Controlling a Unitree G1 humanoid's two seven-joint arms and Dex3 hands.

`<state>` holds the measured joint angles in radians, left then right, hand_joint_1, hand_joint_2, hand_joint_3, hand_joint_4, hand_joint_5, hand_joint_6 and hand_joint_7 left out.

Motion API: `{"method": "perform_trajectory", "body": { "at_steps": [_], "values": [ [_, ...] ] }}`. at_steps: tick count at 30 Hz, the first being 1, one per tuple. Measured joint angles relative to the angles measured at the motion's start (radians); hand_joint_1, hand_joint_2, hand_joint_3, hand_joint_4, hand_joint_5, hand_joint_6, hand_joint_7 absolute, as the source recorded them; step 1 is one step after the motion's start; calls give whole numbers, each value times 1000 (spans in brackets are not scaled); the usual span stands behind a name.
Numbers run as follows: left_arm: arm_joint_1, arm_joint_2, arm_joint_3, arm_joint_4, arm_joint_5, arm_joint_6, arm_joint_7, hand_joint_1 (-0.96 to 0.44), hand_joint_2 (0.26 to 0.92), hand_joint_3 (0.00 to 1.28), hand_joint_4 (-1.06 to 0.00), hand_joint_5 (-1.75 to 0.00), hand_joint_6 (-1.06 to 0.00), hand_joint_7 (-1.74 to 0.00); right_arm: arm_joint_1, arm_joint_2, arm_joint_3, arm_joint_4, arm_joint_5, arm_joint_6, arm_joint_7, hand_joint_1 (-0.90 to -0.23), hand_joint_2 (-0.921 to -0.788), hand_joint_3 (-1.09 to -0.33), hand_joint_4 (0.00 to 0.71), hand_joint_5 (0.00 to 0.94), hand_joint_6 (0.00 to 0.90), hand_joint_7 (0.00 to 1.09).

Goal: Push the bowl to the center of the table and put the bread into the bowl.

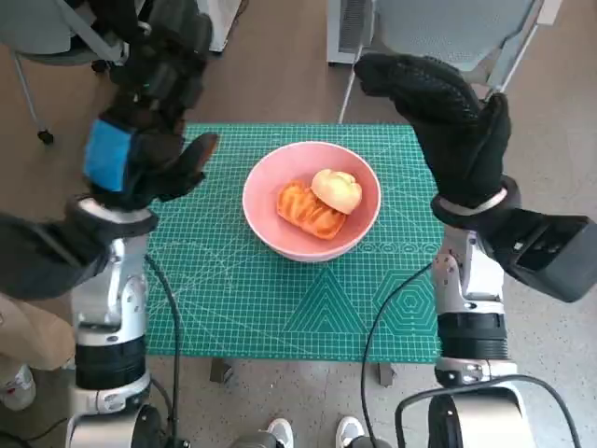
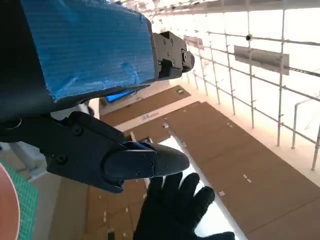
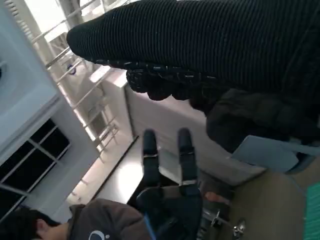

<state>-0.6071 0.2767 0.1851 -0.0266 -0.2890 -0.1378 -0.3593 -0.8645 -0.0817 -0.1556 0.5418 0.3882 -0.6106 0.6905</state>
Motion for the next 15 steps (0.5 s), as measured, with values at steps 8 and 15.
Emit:
{"method": "perform_trajectory", "body": {
  "at_steps": [8,15],
  "values": [
    [52,-2,12,-35,-26,-13,0,-740,921,374,-18,-4,-123,-95,-25,1,3,9,4,-30,29,-744,-921,-837,39,0,0,235],
    [57,-11,12,-35,-40,-19,-4,-744,921,366,-19,-3,-129,-108,-44,-5,1,30,10,-53,63,-747,-921,-833,38,0,0,235]
  ]
}}
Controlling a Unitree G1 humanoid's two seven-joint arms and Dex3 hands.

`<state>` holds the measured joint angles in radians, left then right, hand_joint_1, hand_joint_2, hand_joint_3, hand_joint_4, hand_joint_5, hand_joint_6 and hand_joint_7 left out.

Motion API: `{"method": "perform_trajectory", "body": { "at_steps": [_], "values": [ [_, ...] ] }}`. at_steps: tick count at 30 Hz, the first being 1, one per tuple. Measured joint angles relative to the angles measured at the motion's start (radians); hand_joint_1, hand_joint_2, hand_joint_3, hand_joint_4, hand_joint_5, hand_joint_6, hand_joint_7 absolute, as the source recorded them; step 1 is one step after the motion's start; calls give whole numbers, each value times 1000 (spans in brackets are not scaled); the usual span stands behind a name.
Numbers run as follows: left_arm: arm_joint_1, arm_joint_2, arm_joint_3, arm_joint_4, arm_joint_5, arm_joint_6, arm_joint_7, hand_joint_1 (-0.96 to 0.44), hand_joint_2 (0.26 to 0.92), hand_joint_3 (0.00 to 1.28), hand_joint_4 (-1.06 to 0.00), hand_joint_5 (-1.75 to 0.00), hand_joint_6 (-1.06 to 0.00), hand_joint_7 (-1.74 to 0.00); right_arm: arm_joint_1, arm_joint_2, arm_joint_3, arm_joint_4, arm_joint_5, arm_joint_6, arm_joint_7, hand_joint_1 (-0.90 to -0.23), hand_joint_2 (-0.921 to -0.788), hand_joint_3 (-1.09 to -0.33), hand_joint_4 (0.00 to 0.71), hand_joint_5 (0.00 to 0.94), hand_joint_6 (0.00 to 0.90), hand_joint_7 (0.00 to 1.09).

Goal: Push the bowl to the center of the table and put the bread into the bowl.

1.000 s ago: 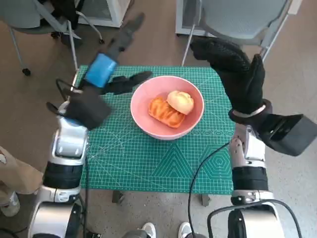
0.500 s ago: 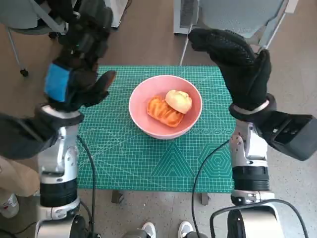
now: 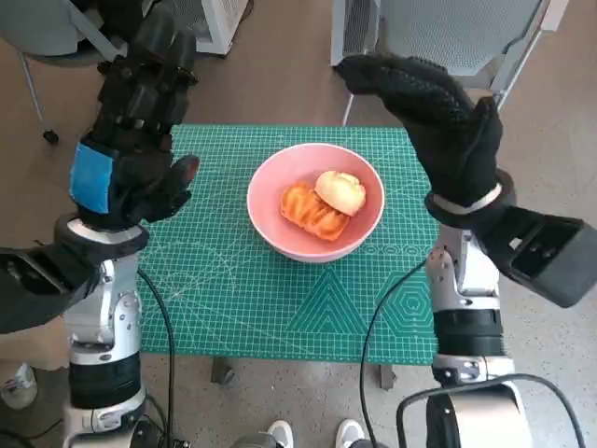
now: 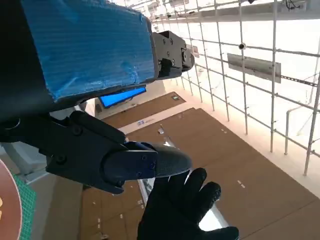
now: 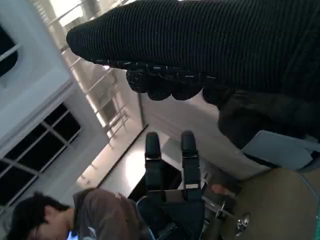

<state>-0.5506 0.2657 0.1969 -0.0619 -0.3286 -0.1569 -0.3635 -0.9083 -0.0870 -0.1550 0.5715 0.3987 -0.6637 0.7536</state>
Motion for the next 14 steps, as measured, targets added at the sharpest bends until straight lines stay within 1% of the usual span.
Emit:
{"method": "perform_trajectory", "body": {
  "at_steps": [5,14],
  "values": [
    [0,-9,-1,3,-4,-21,-8,-745,921,364,-21,-4,-134,-118,-2,-6,-2,17,1,-11,14,-747,-921,-835,38,0,1,237],
    [-1,-28,-4,29,-21,-42,-21,-748,921,360,-23,-5,-132,-128,-2,-8,-3,28,2,-28,26,-747,-921,-838,42,2,11,246]
  ]
}}
